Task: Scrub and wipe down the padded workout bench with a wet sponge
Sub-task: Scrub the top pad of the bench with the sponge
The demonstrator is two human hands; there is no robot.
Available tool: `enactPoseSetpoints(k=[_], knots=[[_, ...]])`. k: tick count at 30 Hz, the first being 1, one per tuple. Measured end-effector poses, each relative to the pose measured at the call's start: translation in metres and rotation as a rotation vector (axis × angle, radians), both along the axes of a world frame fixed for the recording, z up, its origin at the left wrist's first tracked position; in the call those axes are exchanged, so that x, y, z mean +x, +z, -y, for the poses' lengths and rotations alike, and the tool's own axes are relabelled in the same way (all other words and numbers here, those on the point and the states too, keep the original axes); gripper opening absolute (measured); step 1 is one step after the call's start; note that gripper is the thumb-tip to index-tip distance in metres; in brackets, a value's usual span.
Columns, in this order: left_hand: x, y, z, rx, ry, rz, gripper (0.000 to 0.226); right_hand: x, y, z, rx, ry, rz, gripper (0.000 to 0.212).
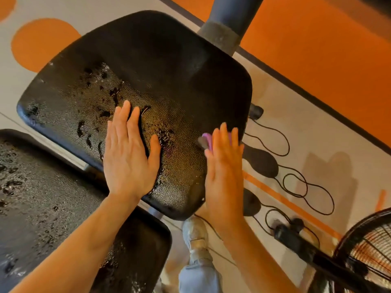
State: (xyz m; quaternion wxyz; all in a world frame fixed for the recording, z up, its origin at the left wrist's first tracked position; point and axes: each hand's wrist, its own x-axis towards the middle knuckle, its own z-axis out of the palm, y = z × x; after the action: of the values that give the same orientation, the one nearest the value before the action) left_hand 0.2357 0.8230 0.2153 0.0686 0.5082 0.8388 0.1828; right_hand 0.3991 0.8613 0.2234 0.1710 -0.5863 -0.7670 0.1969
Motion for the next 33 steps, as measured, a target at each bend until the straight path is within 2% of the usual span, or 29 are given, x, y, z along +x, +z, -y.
enactPoseSetpoints(k=[1,3,7,8,10,12,13,15,18,20,22,24,26,27,30,31,33], knots=[[0.000,0.000,0.000,0.001,-0.002,-0.001,0.062,0.005,0.005,0.023,-0.003,0.067,-0.012,0.046],[0.000,0.000,0.001,0.002,-0.013,0.000,0.061,0.018,0.004,0.007,-0.010,0.195,-0.001,0.045],[0.000,-0.001,0.001,0.008,0.000,0.008,0.061,0.013,0.000,-0.097,-0.023,-0.020,0.005,0.042],[0.000,-0.001,0.000,0.013,-0.001,0.011,0.061,0.008,0.000,-0.091,-0.018,-0.075,0.013,0.042],[0.001,-0.001,0.000,0.020,-0.005,0.018,0.061,0.001,0.000,-0.030,-0.007,-0.086,-0.019,0.042],[0.000,0.000,0.001,0.016,-0.008,0.015,0.061,0.003,0.007,0.048,0.008,0.084,-0.005,0.043],[0.000,0.000,0.000,0.012,-0.011,0.015,0.061,0.007,0.009,0.062,0.010,0.174,0.021,0.044],[0.000,0.000,0.000,0.004,-0.020,0.019,0.061,0.014,0.005,0.027,0.024,0.261,0.063,0.046],[0.000,-0.001,0.000,0.002,-0.001,0.009,0.061,0.005,0.004,-0.060,-0.023,0.071,0.112,0.044],[-0.001,0.001,0.000,-0.003,-0.011,0.038,0.062,-0.005,0.003,-0.043,-0.005,-0.052,0.130,0.043],[-0.006,0.005,0.001,-0.001,-0.053,0.102,0.062,-0.010,0.002,0.030,0.038,0.036,0.179,0.044],[-0.015,0.010,0.009,0.008,-0.099,0.129,0.062,-0.003,0.008,0.084,0.056,0.249,0.239,0.047],[-0.028,0.013,0.021,0.002,-0.107,0.088,0.062,0.004,0.003,0.055,0.074,0.371,0.262,0.047],[-0.036,0.013,0.028,-0.009,-0.103,0.056,0.063,0.001,0.002,0.024,0.071,0.335,0.256,0.045],[-0.055,0.009,0.046,-0.071,-0.090,-0.014,0.065,-0.013,0.007,-0.042,0.024,0.051,0.209,0.043],[-0.057,0.007,0.049,-0.088,-0.096,-0.025,0.065,-0.018,0.006,-0.032,0.042,-0.008,0.218,0.042],[-0.059,0.005,0.052,-0.109,-0.109,-0.053,0.068,-0.021,0.002,0.024,0.069,0.055,0.245,0.042]])
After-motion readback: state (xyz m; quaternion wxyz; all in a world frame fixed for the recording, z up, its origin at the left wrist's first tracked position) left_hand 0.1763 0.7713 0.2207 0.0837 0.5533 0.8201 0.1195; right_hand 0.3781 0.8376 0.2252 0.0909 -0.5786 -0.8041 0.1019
